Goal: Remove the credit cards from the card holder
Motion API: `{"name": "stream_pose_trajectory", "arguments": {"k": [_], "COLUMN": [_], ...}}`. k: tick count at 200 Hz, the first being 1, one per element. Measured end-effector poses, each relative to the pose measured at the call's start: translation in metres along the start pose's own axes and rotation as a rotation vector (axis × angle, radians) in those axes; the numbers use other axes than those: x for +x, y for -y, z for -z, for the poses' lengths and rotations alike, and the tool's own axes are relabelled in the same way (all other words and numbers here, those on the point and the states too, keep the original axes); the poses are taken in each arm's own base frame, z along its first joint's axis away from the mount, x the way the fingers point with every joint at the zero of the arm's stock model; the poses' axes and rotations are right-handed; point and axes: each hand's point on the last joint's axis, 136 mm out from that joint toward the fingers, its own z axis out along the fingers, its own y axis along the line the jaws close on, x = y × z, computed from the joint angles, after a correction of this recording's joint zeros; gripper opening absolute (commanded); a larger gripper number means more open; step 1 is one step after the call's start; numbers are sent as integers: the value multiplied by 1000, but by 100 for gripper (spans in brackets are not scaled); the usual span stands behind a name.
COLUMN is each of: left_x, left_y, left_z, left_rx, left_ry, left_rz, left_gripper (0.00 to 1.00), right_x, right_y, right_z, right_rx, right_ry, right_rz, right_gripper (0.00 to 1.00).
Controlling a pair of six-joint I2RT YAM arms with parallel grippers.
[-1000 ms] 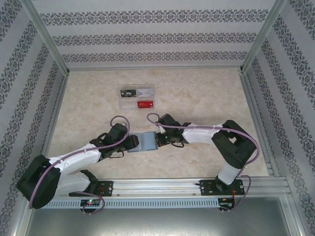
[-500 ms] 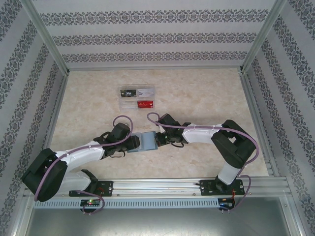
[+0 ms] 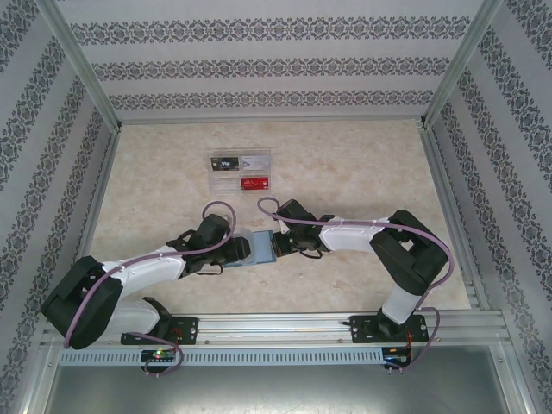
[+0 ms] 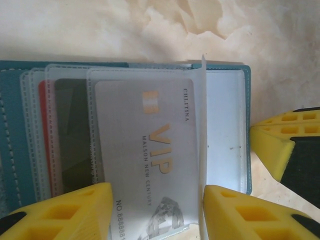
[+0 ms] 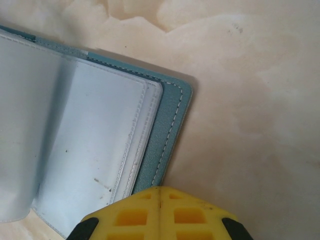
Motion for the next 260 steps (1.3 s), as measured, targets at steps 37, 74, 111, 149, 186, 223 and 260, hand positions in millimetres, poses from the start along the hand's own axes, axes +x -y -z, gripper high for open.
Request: {"name": "stream_pose_trajectory", "arguments": {"k": [37, 74, 111, 149, 186, 223, 260], "left_x": [-3, -5, -1, 0, -9, -20, -25], "left_y": [18, 29, 45, 56, 64, 59, 28], "left_z": [3, 6, 3, -2, 13, 36, 46], "left_rx": [42, 75, 136, 172, 197, 164, 69], "left_ry": [2, 6, -19, -33, 19, 98, 142], "left_rz": [-26, -39, -57, -68, -83, -116, -107], "left_gripper": [60, 54, 53, 52, 49, 47, 45], "right_x": [0, 0, 0, 0, -5, -14, -24], "right_y": [0, 0, 0, 1, -1, -5, -20], "right_z": [0, 0, 0, 2, 8, 19, 31], "right_rx": [0, 0, 0, 4, -2, -10, -26], "right_ry": [0, 1, 2, 10, 32, 71, 116], "right_rz": [0, 1, 0, -5, -12, -29, -18], "right_gripper": [0, 0, 0, 0, 2, 5, 8]}}
